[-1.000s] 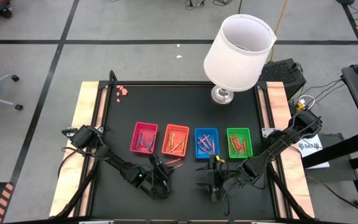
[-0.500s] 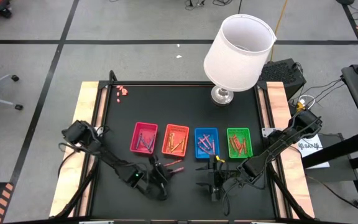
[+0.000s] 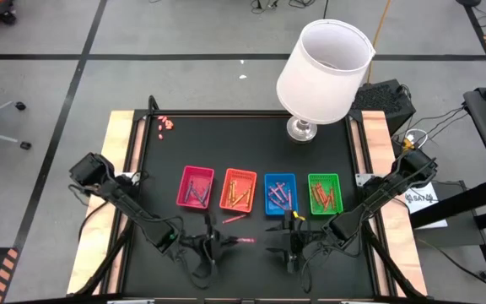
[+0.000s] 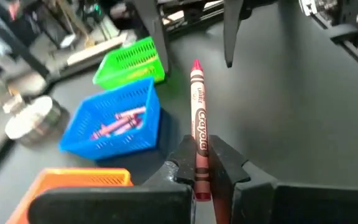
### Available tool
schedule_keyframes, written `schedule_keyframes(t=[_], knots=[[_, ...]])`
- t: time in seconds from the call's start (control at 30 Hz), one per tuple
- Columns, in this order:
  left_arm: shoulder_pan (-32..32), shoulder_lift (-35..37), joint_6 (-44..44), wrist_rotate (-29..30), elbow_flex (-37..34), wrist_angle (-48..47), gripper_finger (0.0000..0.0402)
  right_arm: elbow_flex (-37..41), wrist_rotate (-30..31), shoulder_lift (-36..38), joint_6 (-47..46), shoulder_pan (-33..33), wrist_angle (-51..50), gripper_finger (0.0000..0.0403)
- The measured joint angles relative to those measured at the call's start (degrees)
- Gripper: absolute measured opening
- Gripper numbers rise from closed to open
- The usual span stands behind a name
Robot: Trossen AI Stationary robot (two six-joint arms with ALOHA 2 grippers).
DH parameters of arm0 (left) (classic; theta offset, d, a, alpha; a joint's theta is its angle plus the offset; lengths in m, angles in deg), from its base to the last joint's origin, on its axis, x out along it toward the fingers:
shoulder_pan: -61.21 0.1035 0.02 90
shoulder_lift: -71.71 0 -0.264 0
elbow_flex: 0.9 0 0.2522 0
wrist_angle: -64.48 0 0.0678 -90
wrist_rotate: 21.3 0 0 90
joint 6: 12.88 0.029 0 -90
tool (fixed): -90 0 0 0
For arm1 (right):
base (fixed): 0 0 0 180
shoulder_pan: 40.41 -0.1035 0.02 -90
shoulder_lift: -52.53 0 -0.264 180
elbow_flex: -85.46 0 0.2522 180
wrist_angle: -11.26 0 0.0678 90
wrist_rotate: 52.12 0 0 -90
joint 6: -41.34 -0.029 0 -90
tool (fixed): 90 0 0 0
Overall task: Sort crayons
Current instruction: Put the red crayon into the blue bin
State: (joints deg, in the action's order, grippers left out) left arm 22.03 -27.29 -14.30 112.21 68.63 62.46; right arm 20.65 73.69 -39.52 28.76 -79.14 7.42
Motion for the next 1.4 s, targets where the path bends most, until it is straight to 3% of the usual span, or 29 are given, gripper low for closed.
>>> schedule_keyframes(t=[0.27,0.53,0.7,1.4], knots=[[-0.46,0.60,22.81,-0.34,-0.02,1.46,0.0016,0.01,-0.06,-0.02,-0.22,-0.01,-0.81,0.0249],[-0.40,0.60,31.65,-0.37,-0.02,1.45,0.0015,0.01,-0.04,-0.02,-0.22,0.01,-1.03,0.0249],[-0.50,0.60,35.09,-0.39,-0.02,1.44,0.0015,0.00,-0.04,-0.02,-0.22,0.01,-1.07,0.0249],[-0.50,0.60,34.82,-0.39,-0.02,1.44,0.0015,0.02,-0.04,-0.02,-0.22,0.01,-1.16,0.0249]])
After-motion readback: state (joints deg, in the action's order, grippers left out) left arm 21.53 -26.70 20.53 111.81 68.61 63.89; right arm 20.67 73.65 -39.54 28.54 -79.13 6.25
